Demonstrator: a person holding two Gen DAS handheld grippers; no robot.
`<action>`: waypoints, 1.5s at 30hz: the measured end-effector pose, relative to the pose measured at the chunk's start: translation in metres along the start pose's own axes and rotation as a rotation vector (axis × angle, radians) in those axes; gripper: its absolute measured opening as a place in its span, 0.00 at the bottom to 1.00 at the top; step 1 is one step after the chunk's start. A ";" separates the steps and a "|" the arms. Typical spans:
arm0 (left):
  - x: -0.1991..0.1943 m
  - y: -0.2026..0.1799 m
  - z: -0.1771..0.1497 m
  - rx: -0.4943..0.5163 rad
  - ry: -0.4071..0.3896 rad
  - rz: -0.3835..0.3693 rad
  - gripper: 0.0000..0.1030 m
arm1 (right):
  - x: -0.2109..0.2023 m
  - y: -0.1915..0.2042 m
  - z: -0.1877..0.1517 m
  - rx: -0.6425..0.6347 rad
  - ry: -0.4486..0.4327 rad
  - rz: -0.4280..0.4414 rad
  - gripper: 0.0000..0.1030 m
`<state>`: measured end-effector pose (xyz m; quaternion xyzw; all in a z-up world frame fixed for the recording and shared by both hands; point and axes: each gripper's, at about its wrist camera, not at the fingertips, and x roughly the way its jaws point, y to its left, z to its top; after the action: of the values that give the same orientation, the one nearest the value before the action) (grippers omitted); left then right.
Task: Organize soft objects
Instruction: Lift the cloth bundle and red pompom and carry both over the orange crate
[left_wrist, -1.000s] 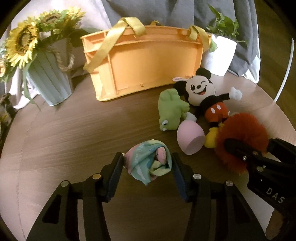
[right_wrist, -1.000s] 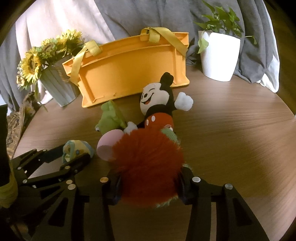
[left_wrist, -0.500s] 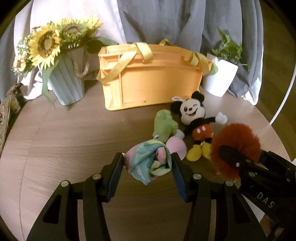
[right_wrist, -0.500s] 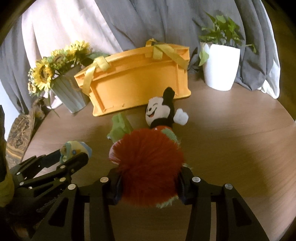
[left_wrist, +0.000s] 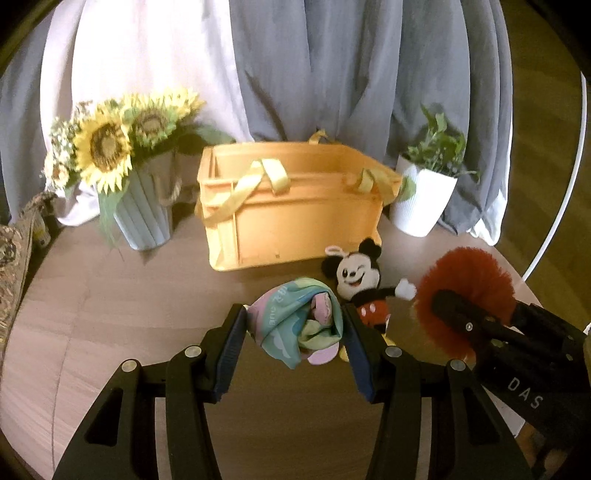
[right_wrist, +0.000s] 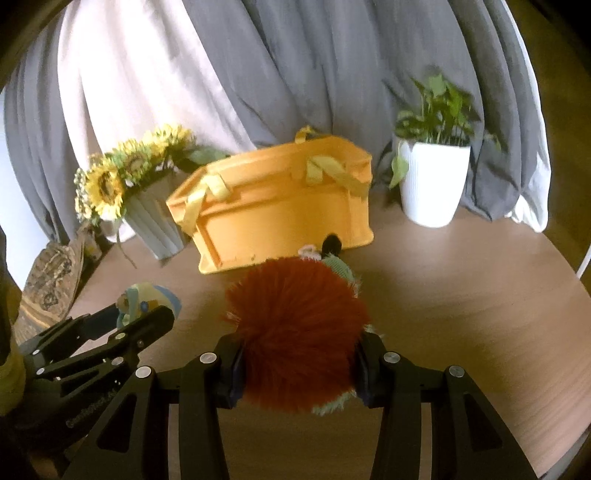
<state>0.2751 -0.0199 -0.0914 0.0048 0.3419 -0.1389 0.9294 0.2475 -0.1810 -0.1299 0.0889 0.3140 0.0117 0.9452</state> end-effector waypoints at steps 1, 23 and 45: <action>-0.002 -0.001 0.002 -0.001 -0.007 0.000 0.50 | -0.003 0.001 0.003 -0.006 -0.011 0.001 0.45; -0.043 -0.005 0.062 0.005 -0.196 0.042 0.50 | -0.036 0.006 0.062 -0.032 -0.192 0.047 0.45; -0.042 0.000 0.126 0.026 -0.345 0.075 0.50 | -0.035 0.017 0.125 -0.062 -0.357 0.067 0.45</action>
<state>0.3245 -0.0222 0.0315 0.0058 0.1751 -0.1075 0.9786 0.2947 -0.1870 -0.0074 0.0708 0.1375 0.0367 0.9873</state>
